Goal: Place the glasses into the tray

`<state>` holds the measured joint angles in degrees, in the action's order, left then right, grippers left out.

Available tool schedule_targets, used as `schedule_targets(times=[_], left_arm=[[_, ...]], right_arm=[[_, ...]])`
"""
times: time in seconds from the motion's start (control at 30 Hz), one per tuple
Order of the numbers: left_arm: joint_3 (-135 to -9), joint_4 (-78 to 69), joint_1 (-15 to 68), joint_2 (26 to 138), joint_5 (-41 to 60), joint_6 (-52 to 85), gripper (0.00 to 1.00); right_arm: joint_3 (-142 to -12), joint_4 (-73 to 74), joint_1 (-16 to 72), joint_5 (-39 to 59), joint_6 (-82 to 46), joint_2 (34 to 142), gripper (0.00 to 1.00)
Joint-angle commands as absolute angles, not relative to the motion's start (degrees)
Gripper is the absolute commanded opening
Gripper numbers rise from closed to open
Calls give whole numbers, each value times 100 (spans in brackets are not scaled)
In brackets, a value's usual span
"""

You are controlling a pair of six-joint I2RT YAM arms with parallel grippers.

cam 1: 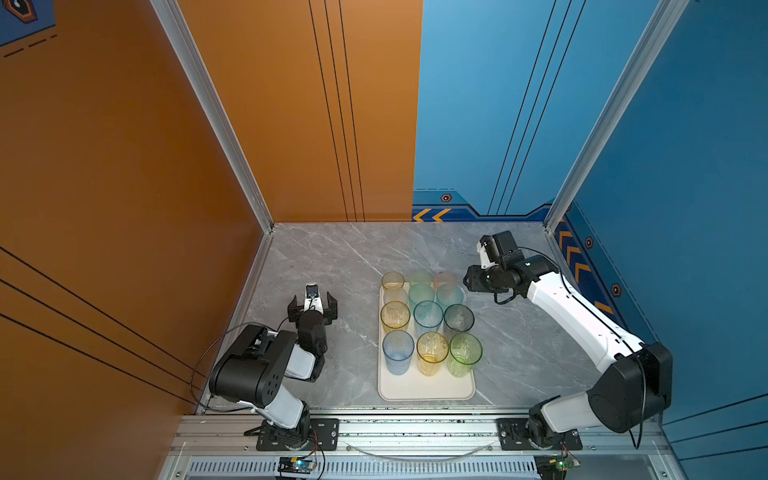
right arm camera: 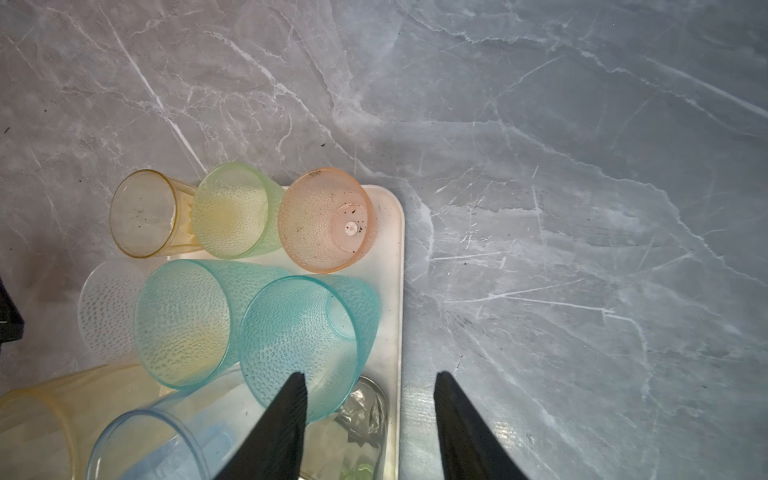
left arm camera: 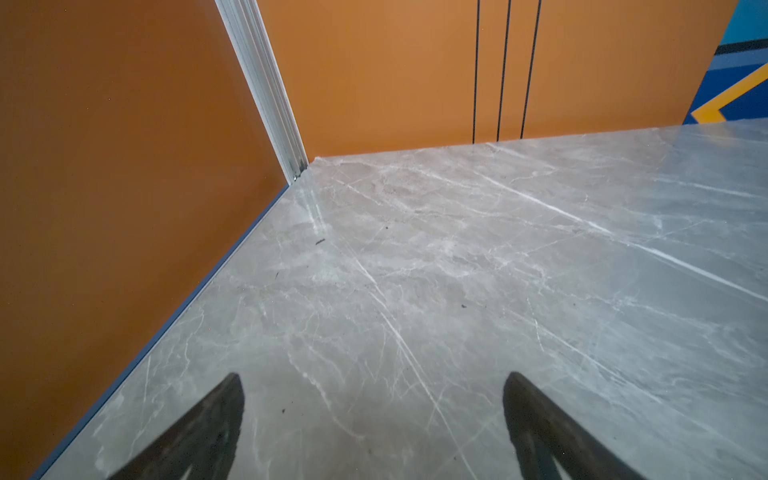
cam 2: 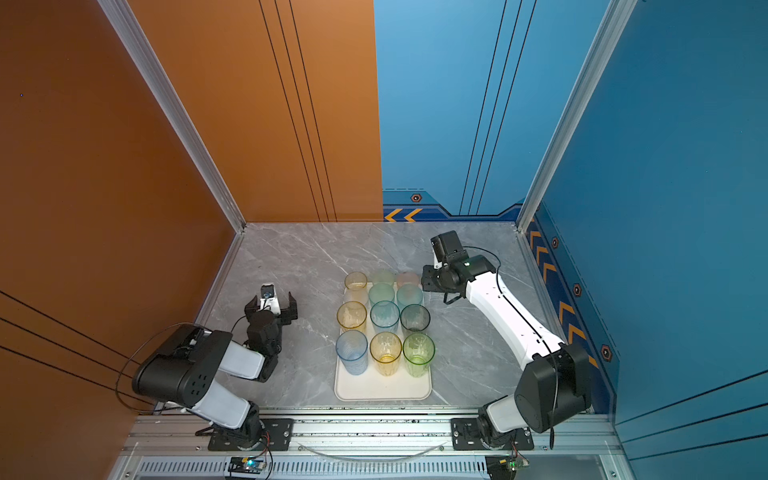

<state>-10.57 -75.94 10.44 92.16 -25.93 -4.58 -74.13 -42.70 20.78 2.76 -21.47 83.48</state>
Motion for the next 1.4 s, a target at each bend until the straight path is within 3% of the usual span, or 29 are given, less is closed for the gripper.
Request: schedule_targets(times=[0.0,0.27,0.63,0.83,1.0,1.37], left_arm=[[-1183,-7805,1028,9341,-2360,-639,98],[-1064,-8066,1084,9402,-2343,-712,98],[-1071,-8067,1086,9406,-2328,-712,98],[-1075,-8064,1079,9405,-2314,-712,98],[-1072,-8068,1081,9405,-2316,-712,98],[-1078,-8067,1080,9407,-2318,-712,98]], right_arm=[[-7428,-4066,2021,47,-2160,8177,50],[-6511,-2750,2021,-422,-2176,7478,52],[-3418,517,1900,-2334,-926,5874,61],[-2396,1597,1418,-2488,-729,5408,61],[-1693,3229,1019,-2389,-558,5806,62],[-1427,6038,719,-2409,-242,8192,62]])
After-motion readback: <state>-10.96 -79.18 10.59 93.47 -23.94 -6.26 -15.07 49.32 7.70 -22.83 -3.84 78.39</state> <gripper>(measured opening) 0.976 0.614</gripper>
